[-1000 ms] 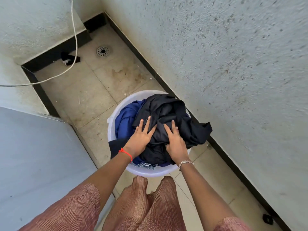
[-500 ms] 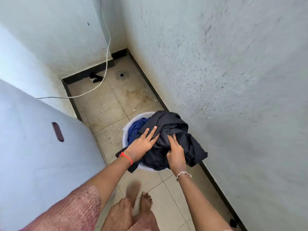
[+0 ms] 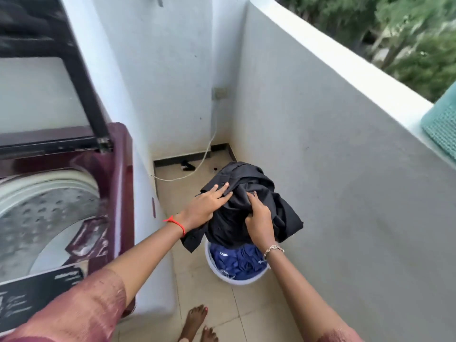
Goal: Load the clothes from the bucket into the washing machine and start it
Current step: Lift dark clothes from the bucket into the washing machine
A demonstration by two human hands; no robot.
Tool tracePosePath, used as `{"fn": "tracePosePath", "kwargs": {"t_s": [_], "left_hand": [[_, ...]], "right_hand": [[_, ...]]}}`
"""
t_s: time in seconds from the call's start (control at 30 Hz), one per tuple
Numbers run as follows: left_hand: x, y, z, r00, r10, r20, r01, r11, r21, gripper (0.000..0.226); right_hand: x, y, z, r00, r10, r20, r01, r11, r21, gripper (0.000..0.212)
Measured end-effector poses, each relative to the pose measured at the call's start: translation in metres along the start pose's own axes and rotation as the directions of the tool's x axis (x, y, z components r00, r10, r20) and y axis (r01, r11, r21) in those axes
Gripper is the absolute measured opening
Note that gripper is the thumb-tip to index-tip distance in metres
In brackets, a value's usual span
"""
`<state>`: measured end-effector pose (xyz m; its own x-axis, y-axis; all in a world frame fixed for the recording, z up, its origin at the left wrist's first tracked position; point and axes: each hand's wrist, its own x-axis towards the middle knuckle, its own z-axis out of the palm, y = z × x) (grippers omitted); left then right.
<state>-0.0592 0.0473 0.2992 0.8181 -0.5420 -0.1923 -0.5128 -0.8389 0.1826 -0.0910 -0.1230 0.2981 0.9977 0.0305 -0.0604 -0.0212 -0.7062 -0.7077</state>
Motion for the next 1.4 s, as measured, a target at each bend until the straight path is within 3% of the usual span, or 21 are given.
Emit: {"fn": "tracePosePath", "kwargs": {"t_s": [0.2, 0.5, 0.67, 0.83, 1.03, 1.2, 1.4], "left_hand": [[-0.081, -0.028, -0.047, 0.951, -0.169, -0.26, 0.148, 0.984, -0.101, 0.082], [-0.216, -0.086, -0.146, 0.751, -0.329, -0.573, 0.312, 0.941, -0.131, 0.071], [-0.284, -0.126, -0.162, 0.664, -0.355, -0.658, 0.369, 0.921, -0.125, 0.073], [-0.333, -0.185, -0.148, 0.692, -0.371, -0.619, 0.377, 0.917, -0.128, 0.076], [-0.382, -0.265, -0.098, 0.751, -0.4, -0.525, 0.359, 0.915, -0.184, 0.069], [-0.39, -0.308, -0.035, 0.823, -0.478, -0.305, 0.401, 0.871, -0.283, 0.08], [-0.379, -0.345, 0.041, 0.847, -0.532, -0.027, 0.51, 0.824, -0.248, 0.09]], "right_hand": [[-0.001, -0.086, 0.002, 0.971, -0.238, 0.035, 0.238, 0.971, -0.011, 0.073], [-0.017, -0.253, 0.029, 0.856, -0.515, -0.032, 0.516, 0.856, 0.041, 0.072], [-0.034, -0.321, 0.067, 0.792, -0.61, -0.023, 0.61, 0.787, 0.096, 0.073], [-0.042, -0.361, 0.131, 0.779, -0.627, -0.016, 0.622, 0.77, 0.142, 0.071], [-0.056, -0.384, 0.236, 0.861, -0.506, 0.042, 0.494, 0.855, 0.159, 0.073], [-0.059, -0.363, 0.314, 0.896, -0.376, 0.236, 0.368, 0.927, 0.077, 0.071], [-0.045, -0.324, 0.387, 0.807, -0.149, 0.572, 0.279, 0.949, -0.147, 0.065]]}}
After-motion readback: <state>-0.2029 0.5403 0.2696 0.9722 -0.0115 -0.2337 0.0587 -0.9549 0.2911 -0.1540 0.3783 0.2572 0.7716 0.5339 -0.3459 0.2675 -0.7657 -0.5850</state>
